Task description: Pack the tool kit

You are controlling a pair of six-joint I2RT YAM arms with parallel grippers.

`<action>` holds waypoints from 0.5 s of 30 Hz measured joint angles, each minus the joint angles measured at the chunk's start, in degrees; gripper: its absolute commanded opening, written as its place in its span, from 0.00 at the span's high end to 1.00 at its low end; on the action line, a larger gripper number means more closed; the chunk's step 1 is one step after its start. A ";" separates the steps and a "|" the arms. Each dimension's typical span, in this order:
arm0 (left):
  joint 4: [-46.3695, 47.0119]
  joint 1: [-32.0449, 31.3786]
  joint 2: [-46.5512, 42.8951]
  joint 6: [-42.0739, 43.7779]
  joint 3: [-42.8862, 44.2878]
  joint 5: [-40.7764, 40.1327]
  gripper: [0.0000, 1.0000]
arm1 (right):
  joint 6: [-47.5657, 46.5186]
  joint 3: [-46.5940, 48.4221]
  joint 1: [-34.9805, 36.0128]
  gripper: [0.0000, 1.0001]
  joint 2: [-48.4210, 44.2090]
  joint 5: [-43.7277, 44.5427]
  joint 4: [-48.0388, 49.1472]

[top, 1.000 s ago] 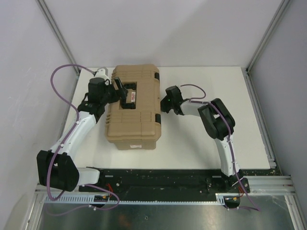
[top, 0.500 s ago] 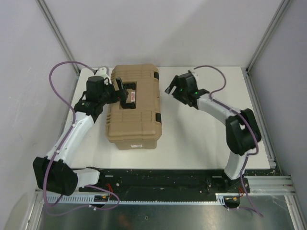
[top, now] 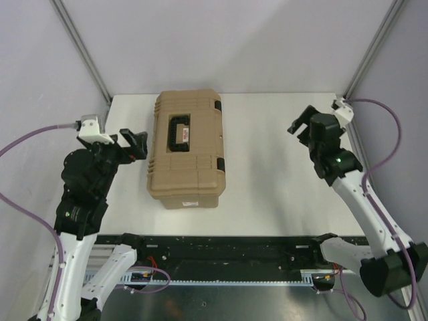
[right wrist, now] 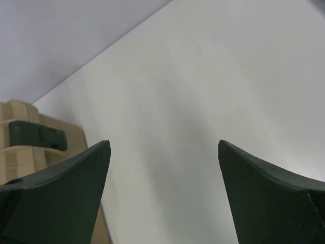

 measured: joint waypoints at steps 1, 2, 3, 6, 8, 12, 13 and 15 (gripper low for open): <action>-0.72 0.00 -1.31 0.37 -0.07 -1.05 0.01 | -0.52 -0.59 -0.35 0.09 -1.99 1.09 -0.83; -1.53 0.00 -2.23 0.74 -0.22 -1.99 0.01 | -0.96 -0.92 -0.63 0.09 -3.58 1.95 -1.60; -2.32 0.00 -2.93 0.96 -0.48 -3.04 0.01 | -1.60 -1.18 -0.94 0.09 -5.70 3.13 -2.82; -4.81 -0.02 -4.57 1.81 -1.88 -5.60 0.01 | -2.54 -1.42 -1.81 0.09 -10.36 5.49 -5.42; -6.51 -0.02 -5.51 2.12 -2.71 -7.06 0.01 | -2.93 -1.46 -2.43 0.09 -13.33 6.73 -7.41; -8.28 -0.07 -6.47 2.32 -3.30 -8.79 0.01 | -3.39 -1.51 -3.45 0.09 -17.73 8.61 -10.47; -8.46 -0.09 -6.60 2.29 -3.41 -9.18 0.01 | -3.39 -1.57 -3.63 0.09 -18.51 8.96 -11.06; -8.70 -0.13 -6.69 2.29 -3.63 -9.84 0.01 | -3.41 -1.57 -3.85 0.09 -19.63 9.53 -12.15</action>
